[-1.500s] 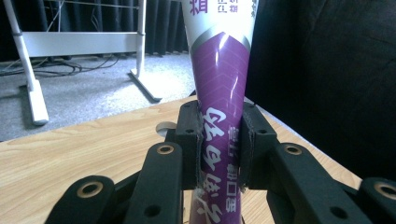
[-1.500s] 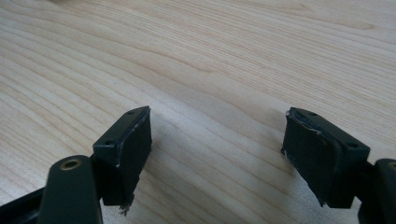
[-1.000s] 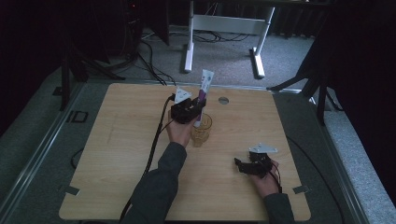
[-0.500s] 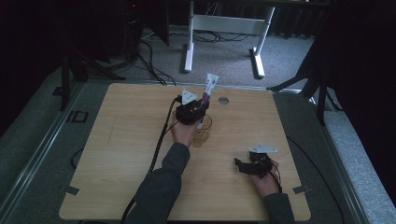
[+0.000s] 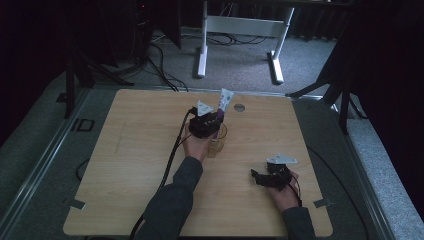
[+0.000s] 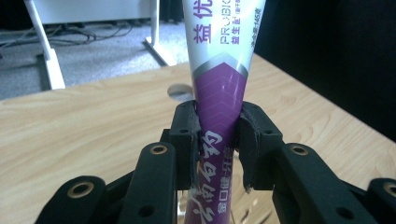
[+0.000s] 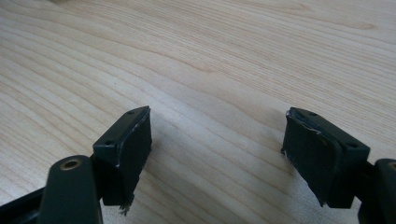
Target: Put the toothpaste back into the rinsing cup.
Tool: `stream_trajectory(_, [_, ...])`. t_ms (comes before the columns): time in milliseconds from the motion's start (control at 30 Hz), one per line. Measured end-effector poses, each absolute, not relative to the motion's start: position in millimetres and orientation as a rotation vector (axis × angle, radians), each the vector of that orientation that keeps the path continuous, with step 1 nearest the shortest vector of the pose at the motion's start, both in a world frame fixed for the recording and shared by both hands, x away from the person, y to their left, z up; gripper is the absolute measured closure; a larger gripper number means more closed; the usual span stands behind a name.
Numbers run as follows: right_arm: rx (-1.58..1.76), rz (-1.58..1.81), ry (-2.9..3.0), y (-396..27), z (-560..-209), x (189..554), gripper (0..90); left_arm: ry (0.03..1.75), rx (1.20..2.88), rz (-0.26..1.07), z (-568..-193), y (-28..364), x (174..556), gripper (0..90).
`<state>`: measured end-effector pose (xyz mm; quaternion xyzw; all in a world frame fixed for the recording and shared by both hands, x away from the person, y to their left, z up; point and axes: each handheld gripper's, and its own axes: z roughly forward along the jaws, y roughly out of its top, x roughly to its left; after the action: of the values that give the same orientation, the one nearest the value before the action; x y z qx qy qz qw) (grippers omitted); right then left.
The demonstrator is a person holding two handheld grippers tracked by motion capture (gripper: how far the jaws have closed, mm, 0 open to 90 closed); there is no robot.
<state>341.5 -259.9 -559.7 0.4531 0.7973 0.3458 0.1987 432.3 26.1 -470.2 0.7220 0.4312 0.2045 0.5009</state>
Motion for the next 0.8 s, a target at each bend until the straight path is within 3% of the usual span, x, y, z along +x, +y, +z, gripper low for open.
stream_trajectory(600, [1.266,0.967,2.231,-260,-560,341,23.4,1.031,1.687,0.458,-485,53,413,53.8])
stream_trajectory(800, [1.266,0.968,2.231,-260,-560,341,23.5,1.058,1.622,0.456,-486,84,401,47.1])
